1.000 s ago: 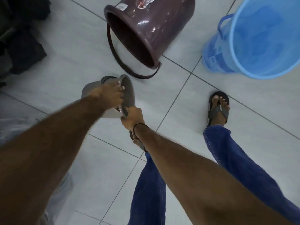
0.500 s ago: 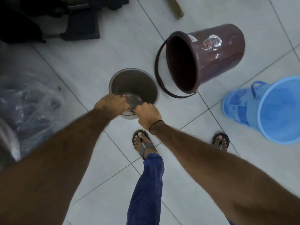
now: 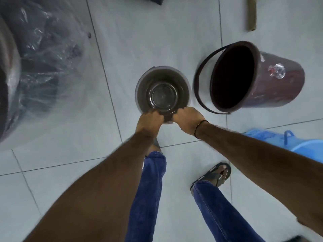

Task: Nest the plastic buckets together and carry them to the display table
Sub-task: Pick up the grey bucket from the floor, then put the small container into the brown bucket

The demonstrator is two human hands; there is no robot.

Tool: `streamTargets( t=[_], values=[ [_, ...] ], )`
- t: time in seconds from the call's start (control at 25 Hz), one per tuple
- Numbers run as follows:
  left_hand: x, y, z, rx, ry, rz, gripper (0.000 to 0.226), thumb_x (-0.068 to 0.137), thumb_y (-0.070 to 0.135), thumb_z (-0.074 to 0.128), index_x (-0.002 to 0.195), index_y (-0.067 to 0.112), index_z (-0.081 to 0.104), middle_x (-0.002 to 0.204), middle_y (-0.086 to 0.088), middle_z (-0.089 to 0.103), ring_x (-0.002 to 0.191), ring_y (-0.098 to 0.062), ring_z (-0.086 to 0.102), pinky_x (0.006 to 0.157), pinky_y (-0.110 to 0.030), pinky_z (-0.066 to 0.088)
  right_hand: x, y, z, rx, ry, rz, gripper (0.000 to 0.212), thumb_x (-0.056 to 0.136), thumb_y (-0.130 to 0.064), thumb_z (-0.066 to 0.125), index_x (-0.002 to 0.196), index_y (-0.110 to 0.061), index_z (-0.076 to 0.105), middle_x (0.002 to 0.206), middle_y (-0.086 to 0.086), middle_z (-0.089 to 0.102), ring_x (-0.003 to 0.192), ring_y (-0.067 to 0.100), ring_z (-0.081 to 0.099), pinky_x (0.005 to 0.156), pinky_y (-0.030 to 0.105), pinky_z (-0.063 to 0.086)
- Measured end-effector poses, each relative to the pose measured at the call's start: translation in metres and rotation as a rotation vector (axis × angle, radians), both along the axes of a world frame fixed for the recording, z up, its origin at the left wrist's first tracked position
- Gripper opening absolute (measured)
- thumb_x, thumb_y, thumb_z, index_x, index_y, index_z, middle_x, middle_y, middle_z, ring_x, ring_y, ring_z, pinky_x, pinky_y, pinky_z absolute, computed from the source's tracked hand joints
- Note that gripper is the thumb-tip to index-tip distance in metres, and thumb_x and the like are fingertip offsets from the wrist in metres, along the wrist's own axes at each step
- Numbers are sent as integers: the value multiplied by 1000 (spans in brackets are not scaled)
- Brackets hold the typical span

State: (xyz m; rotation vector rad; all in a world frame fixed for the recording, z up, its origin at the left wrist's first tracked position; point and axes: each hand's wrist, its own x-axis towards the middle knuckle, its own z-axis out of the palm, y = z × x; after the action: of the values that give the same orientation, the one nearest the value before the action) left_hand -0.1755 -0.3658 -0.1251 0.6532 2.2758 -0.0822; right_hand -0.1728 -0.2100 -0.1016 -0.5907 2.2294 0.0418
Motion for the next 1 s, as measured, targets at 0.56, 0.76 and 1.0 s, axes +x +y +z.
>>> streamTargets(
  t=[0.56,0.76,1.0],
  values=[
    [23,280,4,700,-428,916,46,98,12,54,143,5,46,138,-20,59,125,-36,55,103,-34,43,-66,216,61,367,34,427,22,95,-17,50,104,-11,69,100,12,69,103,34,65,83,41,53],
    [53,315,13,758,-190,842,26,97,8,52,120,2,63,112,-19,72,103,-36,65,85,-35,50,-41,257,86,231,63,360,11,90,-15,60,92,-10,69,79,10,64,74,32,65,61,37,53],
    [27,317,70,667,95,161,26,94,3,52,114,9,66,105,-12,74,94,-32,68,78,-42,56,19,319,123,174,258,-10,29,89,-13,43,98,-9,70,89,15,72,81,36,69,64,40,55]
  ],
)
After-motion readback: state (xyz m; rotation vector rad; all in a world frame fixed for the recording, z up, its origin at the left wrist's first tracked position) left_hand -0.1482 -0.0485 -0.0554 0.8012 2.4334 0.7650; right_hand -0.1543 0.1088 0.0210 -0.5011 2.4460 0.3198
